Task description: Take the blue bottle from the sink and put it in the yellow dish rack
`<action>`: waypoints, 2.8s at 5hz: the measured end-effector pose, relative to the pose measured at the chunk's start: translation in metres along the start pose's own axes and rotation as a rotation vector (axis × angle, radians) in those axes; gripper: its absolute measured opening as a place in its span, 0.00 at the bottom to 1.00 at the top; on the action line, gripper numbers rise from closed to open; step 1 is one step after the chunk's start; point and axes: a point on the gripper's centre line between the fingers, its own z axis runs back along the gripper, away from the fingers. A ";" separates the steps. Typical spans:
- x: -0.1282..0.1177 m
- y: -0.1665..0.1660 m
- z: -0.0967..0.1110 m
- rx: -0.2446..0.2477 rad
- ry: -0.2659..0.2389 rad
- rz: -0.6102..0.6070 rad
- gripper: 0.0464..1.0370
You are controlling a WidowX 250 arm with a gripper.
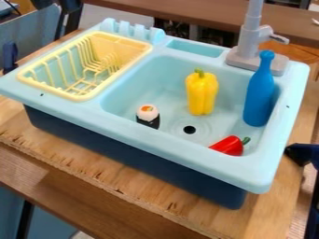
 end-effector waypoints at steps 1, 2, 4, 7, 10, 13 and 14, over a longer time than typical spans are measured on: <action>0.000 0.000 -0.012 -0.019 0.025 0.005 0.96; 0.013 -0.047 -0.027 -0.035 0.004 -0.096 0.96; 0.019 -0.147 -0.038 -0.017 -0.106 -0.302 0.96; 0.057 -0.209 -0.056 -0.097 -0.170 -0.382 0.96; 0.083 -0.234 -0.063 -0.065 -0.174 -0.360 0.96; 0.100 -0.238 -0.076 -0.073 -0.100 -0.363 0.96; 0.102 -0.238 -0.079 -0.066 -0.104 -0.375 0.96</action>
